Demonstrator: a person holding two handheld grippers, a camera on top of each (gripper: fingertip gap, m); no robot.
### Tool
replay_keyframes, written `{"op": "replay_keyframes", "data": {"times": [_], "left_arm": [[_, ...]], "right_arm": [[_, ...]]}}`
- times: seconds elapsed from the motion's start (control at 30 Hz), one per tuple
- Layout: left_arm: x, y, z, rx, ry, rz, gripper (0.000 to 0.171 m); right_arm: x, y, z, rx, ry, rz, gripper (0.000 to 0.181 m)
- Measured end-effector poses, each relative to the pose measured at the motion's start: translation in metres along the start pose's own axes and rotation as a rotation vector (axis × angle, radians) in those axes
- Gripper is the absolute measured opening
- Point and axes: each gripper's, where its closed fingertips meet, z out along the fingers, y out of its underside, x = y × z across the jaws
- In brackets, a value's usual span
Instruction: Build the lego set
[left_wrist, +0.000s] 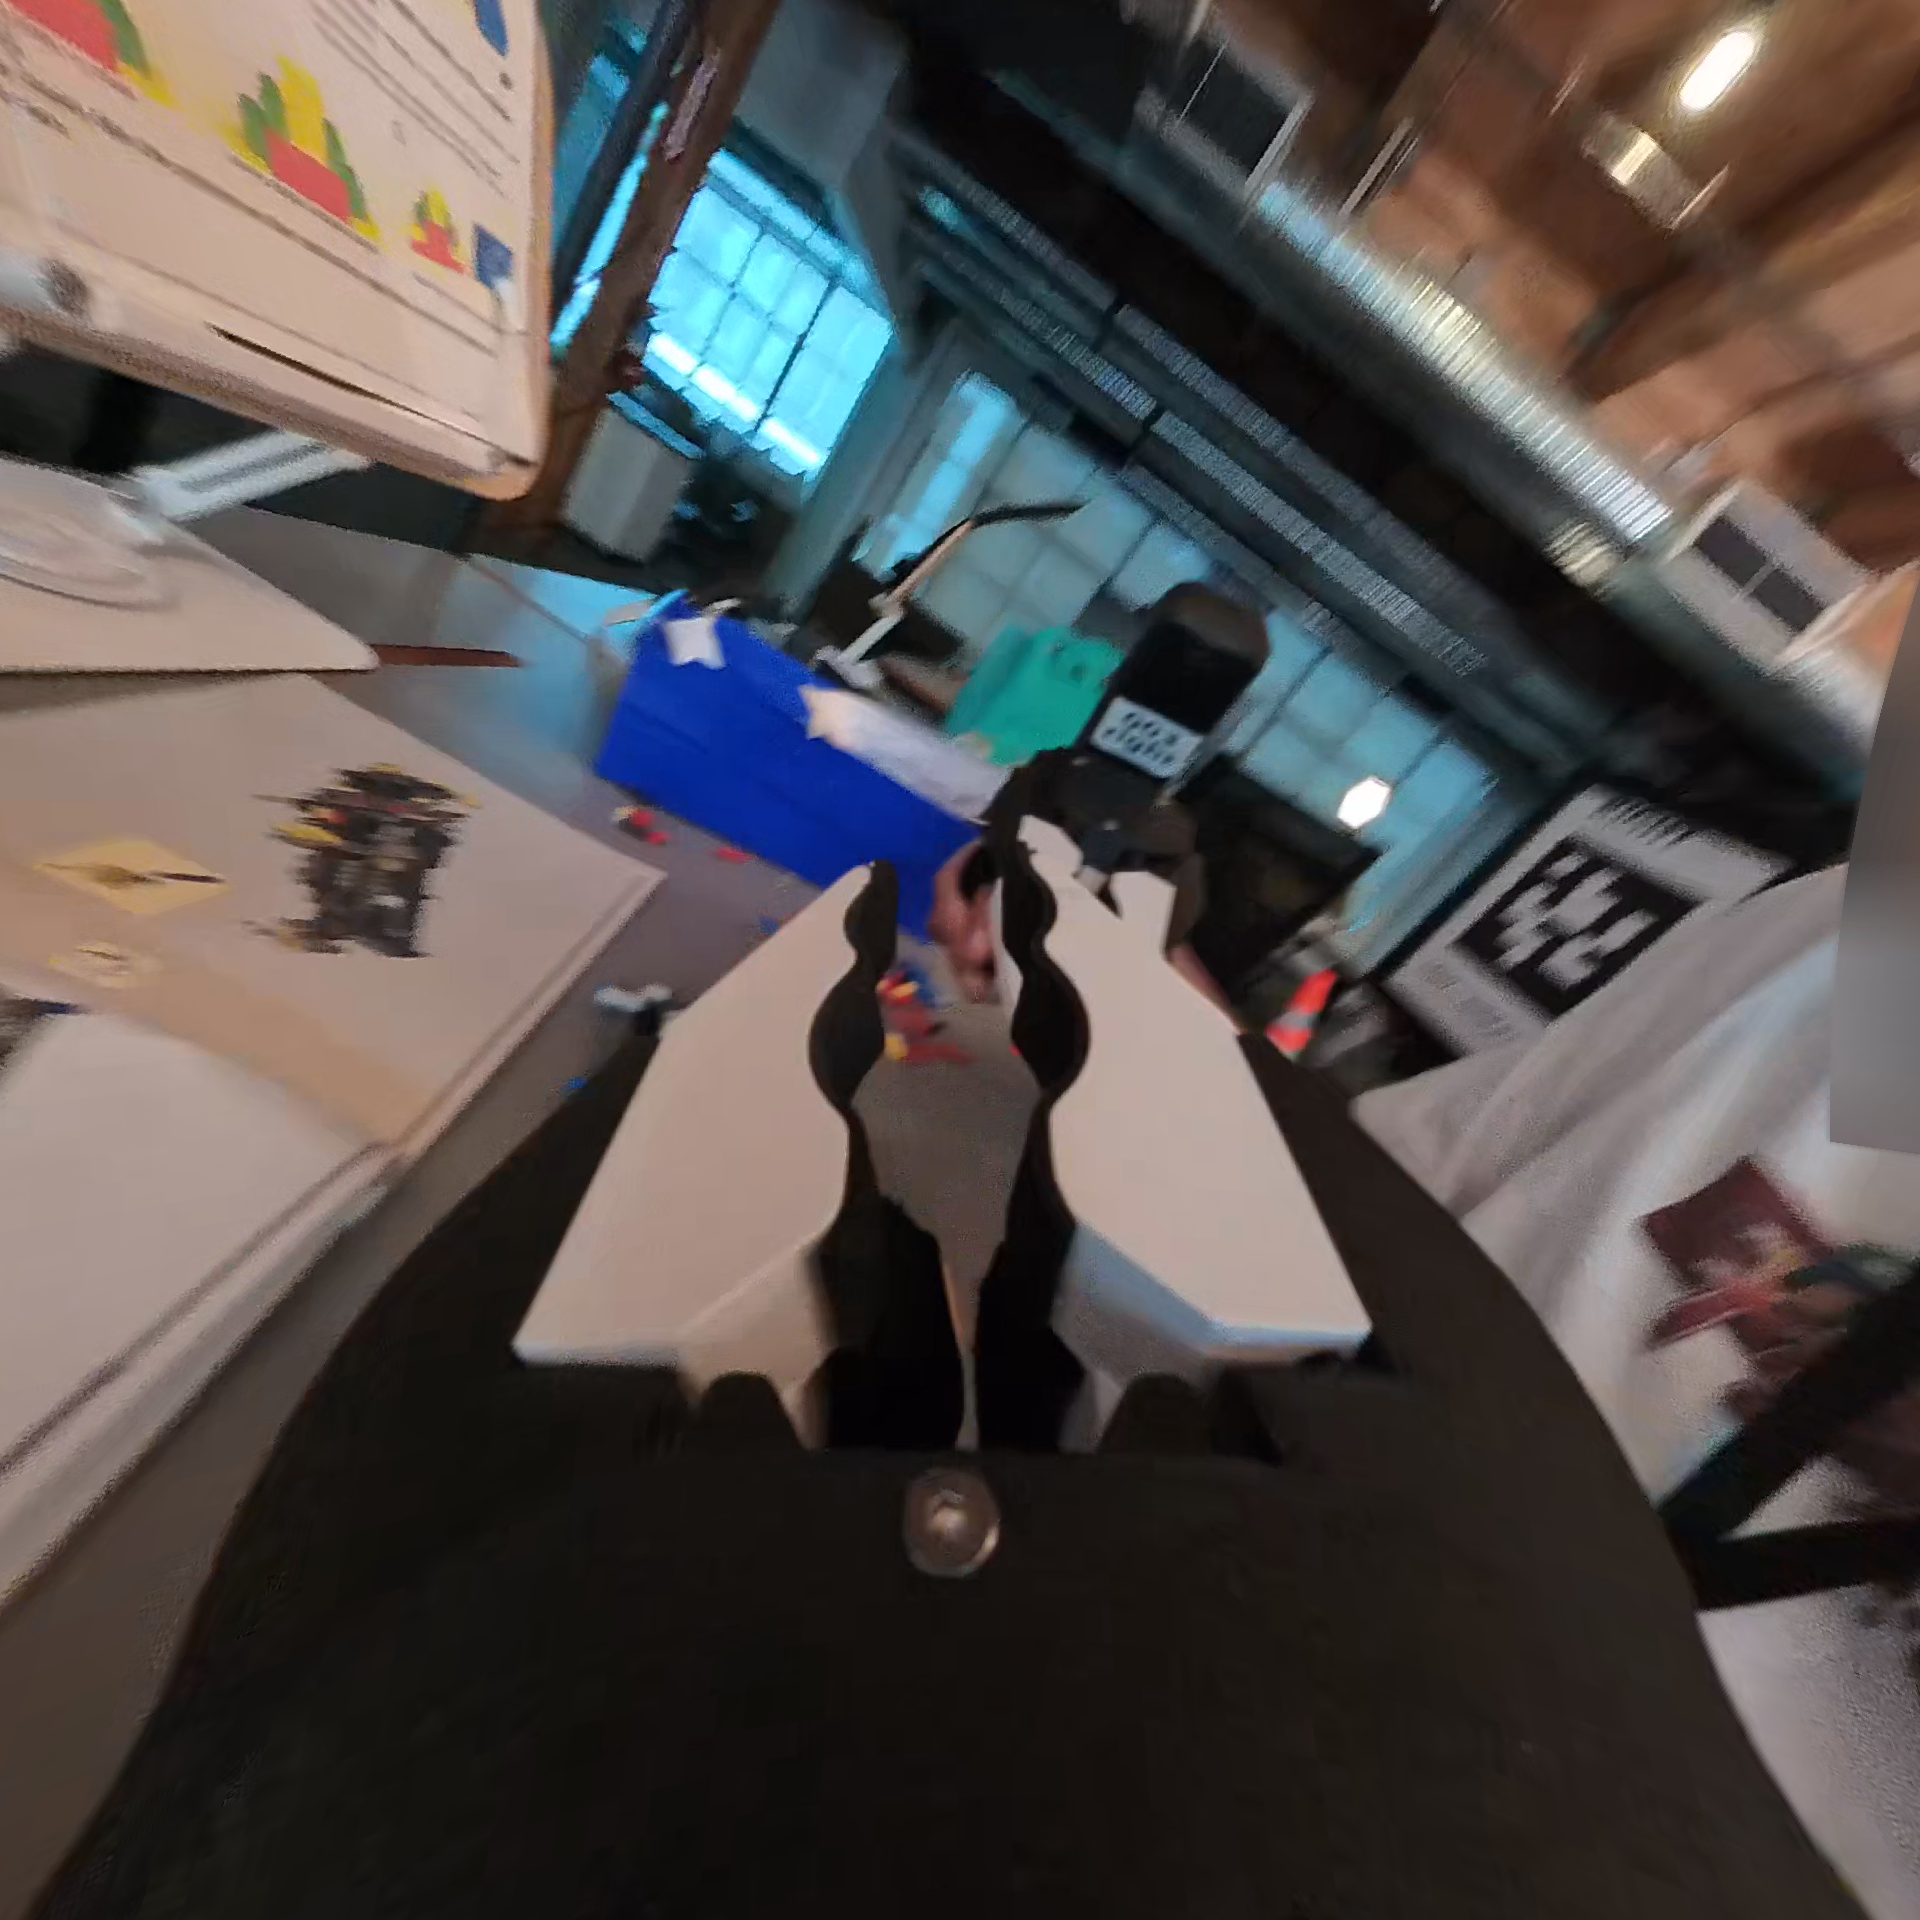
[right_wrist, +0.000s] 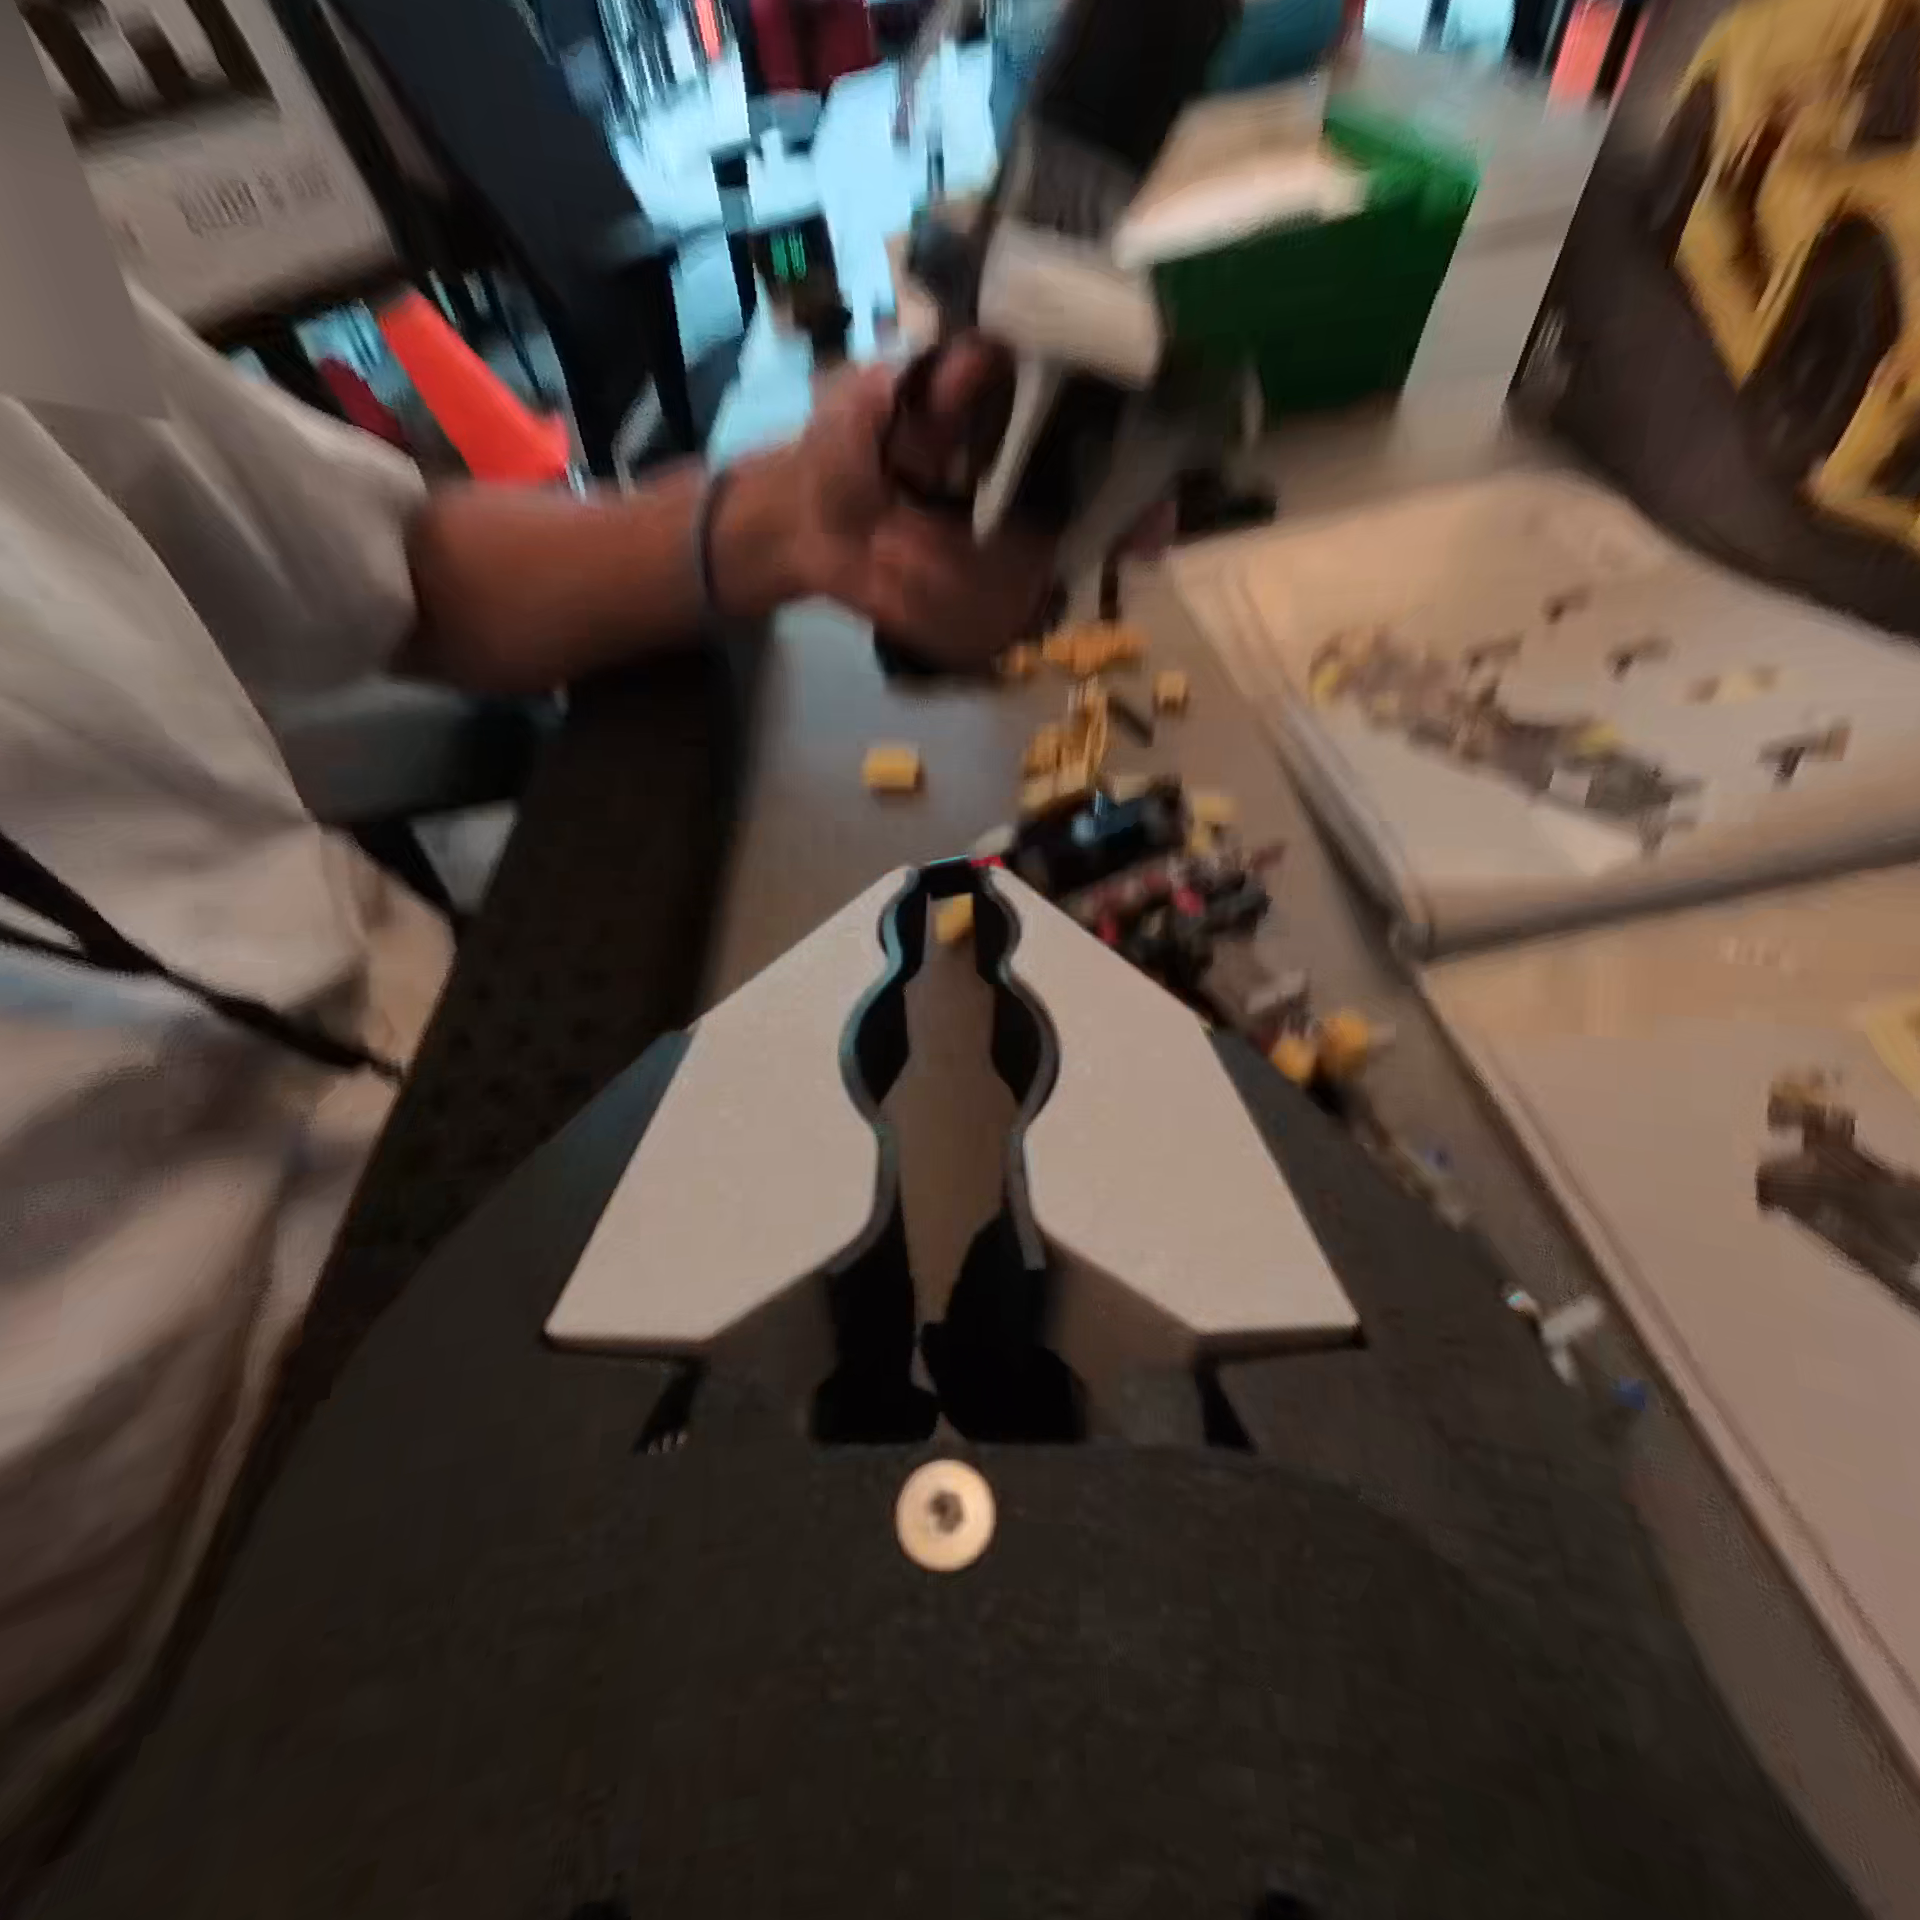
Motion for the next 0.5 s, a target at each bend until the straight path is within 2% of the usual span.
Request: {"op": "replay_keyframes", "data": {"times": [0.07,0.13,0.23,0.33,0.4,0.5], "left_arm": [[-0.002,0.008,-0.006,-0.081,-0.111,0.139,0.019],[0.005,0.03,-0.01,-0.185,-0.18,0.244,0.019],[0.028,0.103,-0.003,-0.486,-0.143,0.315,0.019],[0.025,0.173,0.0,-0.783,-0.223,0.429,0.023],[0.02,0.193,0.012,-0.83,-0.284,0.503,0.024],[0.024,0.206,0.034,-0.83,-0.272,0.564,0.025]], "right_arm": [[-0.008,0.035,-0.003,-0.141,-0.025,0.045,0.008],[-0.018,0.063,-0.009,-0.222,-0.047,0.107,0.008],[-0.026,0.095,-0.022,-0.241,-0.016,0.14,0.008],[-0.032,0.118,-0.026,-0.254,0.018,0.189,0.008],[-0.031,0.125,-0.024,-0.251,0.057,0.179,0.008],[-0.028,0.124,-0.022,-0.228,0.1,0.14,0.008]]}}
